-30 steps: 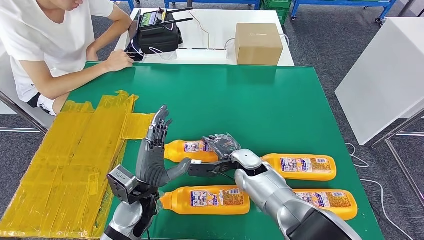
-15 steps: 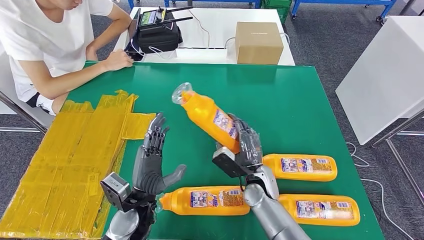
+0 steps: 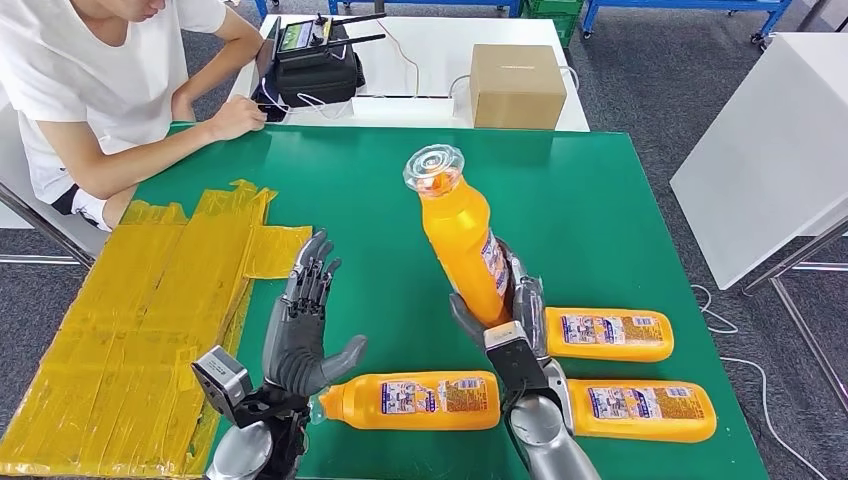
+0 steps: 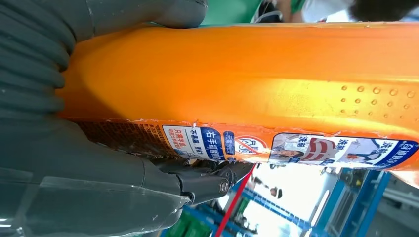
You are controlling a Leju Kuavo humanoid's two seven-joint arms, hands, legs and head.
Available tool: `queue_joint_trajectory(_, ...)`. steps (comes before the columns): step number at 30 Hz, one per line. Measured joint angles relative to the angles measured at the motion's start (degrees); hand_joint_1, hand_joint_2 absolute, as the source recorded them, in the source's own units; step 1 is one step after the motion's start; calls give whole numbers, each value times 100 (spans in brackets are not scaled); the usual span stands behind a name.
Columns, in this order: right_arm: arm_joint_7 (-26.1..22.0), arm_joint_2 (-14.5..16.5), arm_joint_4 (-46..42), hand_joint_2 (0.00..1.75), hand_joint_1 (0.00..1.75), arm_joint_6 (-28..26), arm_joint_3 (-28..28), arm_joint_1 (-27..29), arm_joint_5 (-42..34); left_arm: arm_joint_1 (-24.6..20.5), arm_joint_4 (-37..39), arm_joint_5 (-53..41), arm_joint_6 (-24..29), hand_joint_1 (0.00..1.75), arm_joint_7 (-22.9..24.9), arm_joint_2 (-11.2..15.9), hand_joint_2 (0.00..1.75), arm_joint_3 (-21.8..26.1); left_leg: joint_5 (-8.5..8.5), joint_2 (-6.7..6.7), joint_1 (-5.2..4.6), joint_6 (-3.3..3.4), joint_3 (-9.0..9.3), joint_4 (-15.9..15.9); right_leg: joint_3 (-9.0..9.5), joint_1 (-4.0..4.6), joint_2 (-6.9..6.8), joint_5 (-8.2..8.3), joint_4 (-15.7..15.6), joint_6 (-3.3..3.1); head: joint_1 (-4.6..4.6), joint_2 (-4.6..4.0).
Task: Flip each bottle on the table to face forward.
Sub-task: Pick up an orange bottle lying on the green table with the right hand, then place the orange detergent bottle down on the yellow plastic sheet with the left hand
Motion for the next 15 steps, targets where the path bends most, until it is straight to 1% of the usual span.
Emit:
queue_joint_trajectory(9, -35, 18, -1, 175, 175, 184, 33, 43, -46, -9, -13, 115, -155, 0, 75, 25, 175, 0, 0, 1, 0, 0, -1, 0, 0, 0, -1, 0, 0, 0, -1, 0)
queue_joint_trajectory(12, -50, 25, 23, 175, 173, 297, 114, 39, -16, -24, -13, 205, -281, 0, 138, 35, 175, -2, 0, 1, 0, 0, -1, 0, 0, 0, 0, 0, 0, 0, -1, 0)
queue_joint_trajectory(15, -52, 37, 88, 175, 167, 433, 280, 26, 95, -71, -14, 226, -370, 0, 181, 50, 175, -11, 0, 1, 0, 0, -1, 0, 0, 1, -1, 0, 0, 0, 0, 0)
